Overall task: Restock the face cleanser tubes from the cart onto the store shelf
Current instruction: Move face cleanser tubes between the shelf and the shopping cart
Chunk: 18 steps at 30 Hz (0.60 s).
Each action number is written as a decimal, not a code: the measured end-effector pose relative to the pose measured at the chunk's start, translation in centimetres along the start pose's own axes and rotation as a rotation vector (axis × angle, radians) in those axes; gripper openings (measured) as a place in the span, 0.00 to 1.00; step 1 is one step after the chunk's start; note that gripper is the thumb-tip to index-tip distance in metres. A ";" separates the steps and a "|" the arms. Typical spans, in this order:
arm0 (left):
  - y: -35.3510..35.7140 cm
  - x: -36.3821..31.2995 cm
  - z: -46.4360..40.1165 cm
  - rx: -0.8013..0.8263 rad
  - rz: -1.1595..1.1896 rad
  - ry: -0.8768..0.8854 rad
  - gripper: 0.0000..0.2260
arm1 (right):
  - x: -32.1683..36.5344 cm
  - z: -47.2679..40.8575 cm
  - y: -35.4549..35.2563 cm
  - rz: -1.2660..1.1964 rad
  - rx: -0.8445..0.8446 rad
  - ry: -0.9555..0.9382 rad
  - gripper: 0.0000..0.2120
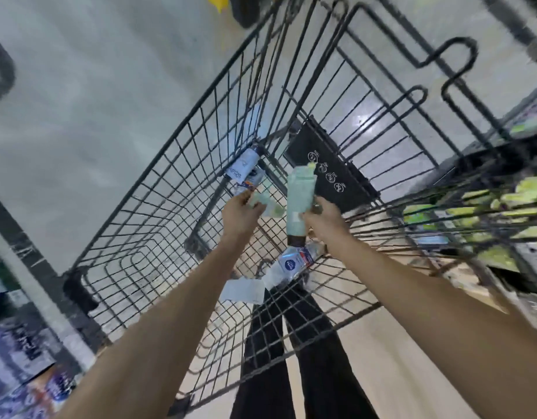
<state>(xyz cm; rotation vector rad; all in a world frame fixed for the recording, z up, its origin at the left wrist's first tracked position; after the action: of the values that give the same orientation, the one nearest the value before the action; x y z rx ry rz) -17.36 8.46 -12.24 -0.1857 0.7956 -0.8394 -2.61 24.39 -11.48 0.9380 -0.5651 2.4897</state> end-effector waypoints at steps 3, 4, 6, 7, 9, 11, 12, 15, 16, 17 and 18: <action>-3.0 -2.0 5.8 0.073 0.141 0.022 0.11 | 2.6 4.9 -1.7 -0.309 0.035 0.036 0.20; -4.0 -2.8 7.6 0.093 0.208 0.038 0.13 | 3.5 6.5 -2.2 -0.385 0.047 0.035 0.21; -5.8 -5.0 11.6 0.127 0.334 0.073 0.20 | 5.2 9.8 -3.4 -0.510 0.048 -0.007 0.20; -6.7 -6.2 13.5 0.132 0.370 0.087 0.23 | 6.1 11.6 -4.1 -0.575 0.046 -0.031 0.19; -8.1 -8.5 17.0 0.148 0.427 0.124 0.22 | 7.6 15.1 -5.4 -0.709 0.050 -0.069 0.22; -8.9 -10.6 20.4 0.175 0.467 0.156 0.17 | 8.8 18.9 -6.8 -0.769 0.060 -0.129 0.25; -9.1 -11.5 22.0 0.187 0.480 0.176 0.14 | 9.3 20.7 -7.6 -0.759 0.051 -0.164 0.24; -9.2 -14.2 27.0 0.247 0.505 0.263 0.07 | 9.6 26.2 -10.5 -0.724 -0.034 -0.265 0.26; -8.8 -15.1 28.8 0.294 0.511 0.303 0.06 | 9.4 27.9 -11.5 -0.732 -0.064 -0.301 0.28; -8.3 -16.0 30.6 0.349 0.503 0.348 0.05 | 9.2 29.7 -12.6 -0.745 -0.094 -0.330 0.29; -7.7 -16.6 32.5 0.397 0.495 0.391 0.05 | 8.9 31.5 -13.7 -0.753 -0.131 -0.353 0.29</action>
<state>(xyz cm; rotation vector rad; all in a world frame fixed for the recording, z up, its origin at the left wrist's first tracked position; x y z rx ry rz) -6.04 10.43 23.26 0.5258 0.9660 -0.5482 14.62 21.96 19.44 1.2602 -0.3737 1.6163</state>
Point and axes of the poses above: each hand's wrist, its own z-axis away from the middle knuckle, its own y-axis out of the palm, x = y × z, the point moved 8 cm from there along -z, towards the middle knuckle, and after that the axes turned 8 degrees about -y, right-handed, at the moved point
